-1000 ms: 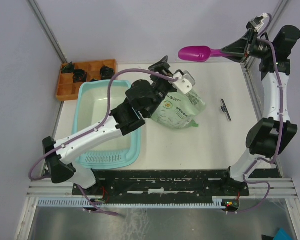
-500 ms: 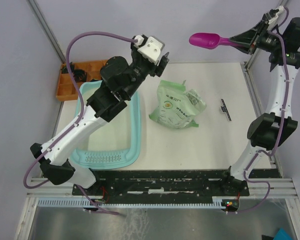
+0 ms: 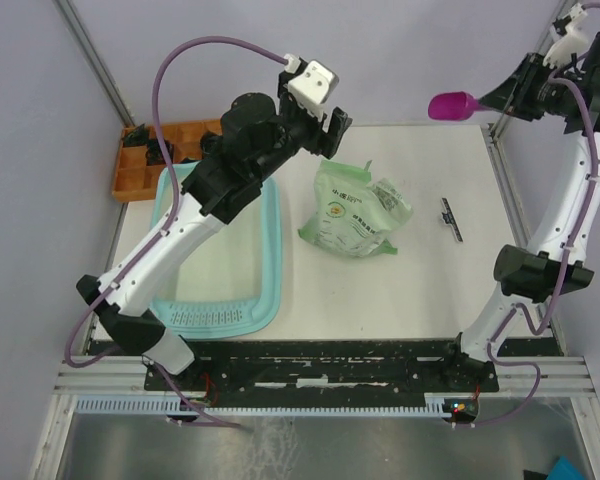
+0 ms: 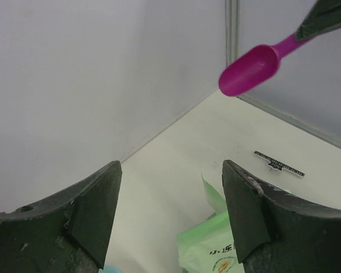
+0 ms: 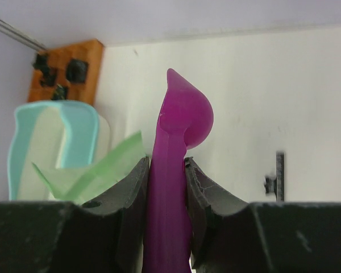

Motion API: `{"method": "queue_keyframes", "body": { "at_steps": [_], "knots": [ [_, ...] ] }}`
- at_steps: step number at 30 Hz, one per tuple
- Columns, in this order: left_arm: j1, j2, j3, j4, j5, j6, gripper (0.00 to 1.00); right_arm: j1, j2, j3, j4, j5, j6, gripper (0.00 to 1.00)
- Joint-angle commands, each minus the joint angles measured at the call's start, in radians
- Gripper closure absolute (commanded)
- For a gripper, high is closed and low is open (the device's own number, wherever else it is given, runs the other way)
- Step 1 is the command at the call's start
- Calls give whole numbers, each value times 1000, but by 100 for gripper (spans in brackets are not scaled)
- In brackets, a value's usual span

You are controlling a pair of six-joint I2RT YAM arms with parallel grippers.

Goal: Fill the litter box with clean litter
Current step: Adjust the spatula.

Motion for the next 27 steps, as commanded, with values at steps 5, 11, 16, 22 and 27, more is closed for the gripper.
{"method": "queue_keyframes", "body": {
  "at_steps": [5,11,16,22,27],
  "knots": [
    [177,86,95,-58,271,-227,22,-12,-246,-393,-301,93,-199,98],
    [274,137,92,-70,501,-277,20,-64,-376,-637,-262,72,-136,98],
    [318,200,83,-63,746,-343,21,-155,-365,-638,-248,60,-120,98],
    [320,207,51,-77,866,-343,21,-215,-370,-554,-284,-39,-152,98],
    [322,192,67,-180,886,-278,20,-215,-416,-609,-293,-169,-164,98]
  ]
}}
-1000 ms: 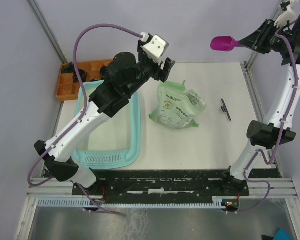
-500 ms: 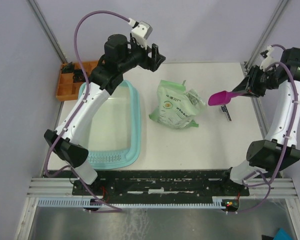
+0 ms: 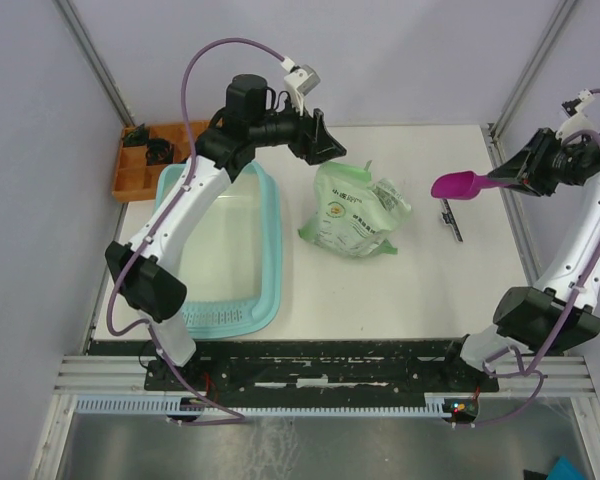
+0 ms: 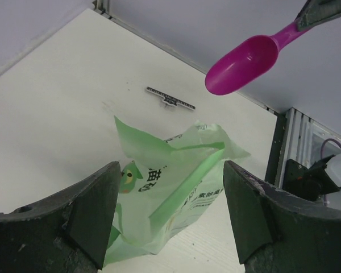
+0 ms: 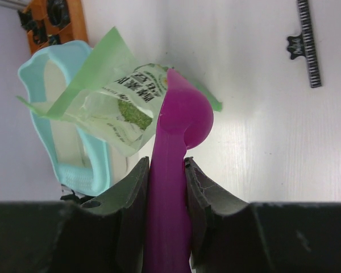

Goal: Fill the litter box with clean litter
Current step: 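Adjust the spatula, then scoop the cat litter from the cat litter bag.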

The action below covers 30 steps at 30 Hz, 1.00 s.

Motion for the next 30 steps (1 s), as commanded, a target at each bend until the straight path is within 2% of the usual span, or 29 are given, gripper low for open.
{"method": "queue_keyframes", "body": {
  "at_steps": [1,8,12,18,25,30],
  "knots": [
    [3,-41,24,-84,77,46,20,0,-66,-24,-1,-175,-21,98],
    [5,-50,-35,-136,64,102,22,11,-125,-46,8,-214,-15,98],
    [3,-22,-10,-150,92,105,31,20,-146,-87,29,-248,10,98],
    [-10,24,32,-189,31,145,45,86,-181,-147,22,-207,-17,98],
    [-92,103,113,-238,-110,197,41,108,-174,-153,9,-177,-36,98],
    [-102,152,179,-295,-135,218,42,130,-163,-159,0,-158,-48,98]
  ]
}}
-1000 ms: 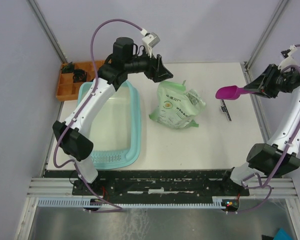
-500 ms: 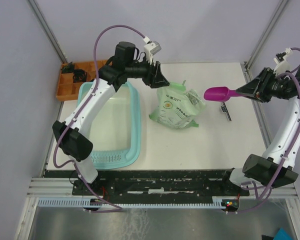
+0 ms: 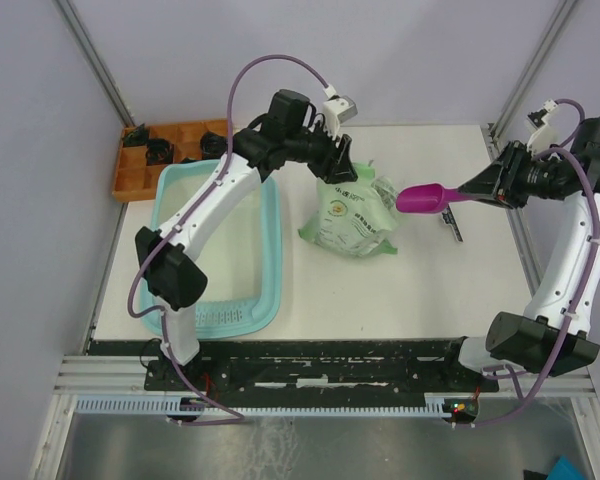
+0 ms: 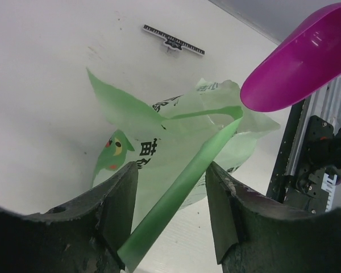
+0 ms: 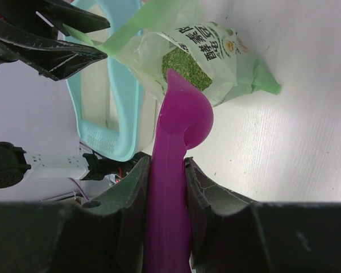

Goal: Fill the litter box with clean litter
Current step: 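Scoop the cat litter from the cat litter bag.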

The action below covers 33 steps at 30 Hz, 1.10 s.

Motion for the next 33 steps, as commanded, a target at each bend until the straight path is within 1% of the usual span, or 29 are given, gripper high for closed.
{"method": "queue_keyframes", "body": {
  "at_steps": [1,6,11,13,15,17,18,21,27,31,33],
  "knots": [
    [-3,19,76,-41,-51,62,43,22,-6,0,6,9,-32,98],
    [-8,12,57,-48,-54,47,43,42,5,16,-2,24,-45,98],
    [-19,-10,17,-46,-92,51,43,66,22,39,-8,36,-54,98],
    [-23,-14,11,-41,-115,70,53,77,26,35,-8,48,-57,98],
    [-23,-16,12,-43,-134,91,66,88,23,20,-5,51,-57,98],
    [-23,-12,16,-42,-143,107,87,105,18,-4,0,59,-58,98],
    [-23,-8,22,-41,-144,111,96,114,13,-17,3,62,-57,98],
    [-23,22,65,-41,-159,119,97,140,2,-49,6,78,-58,98],
    [-23,77,238,-39,-208,153,97,155,-8,-71,17,126,-60,98],
    [-23,87,294,28,-240,171,97,154,-18,-88,43,147,-45,98],
    [-23,109,340,59,-235,160,97,155,-13,-86,44,157,-46,98]
  ]
}}
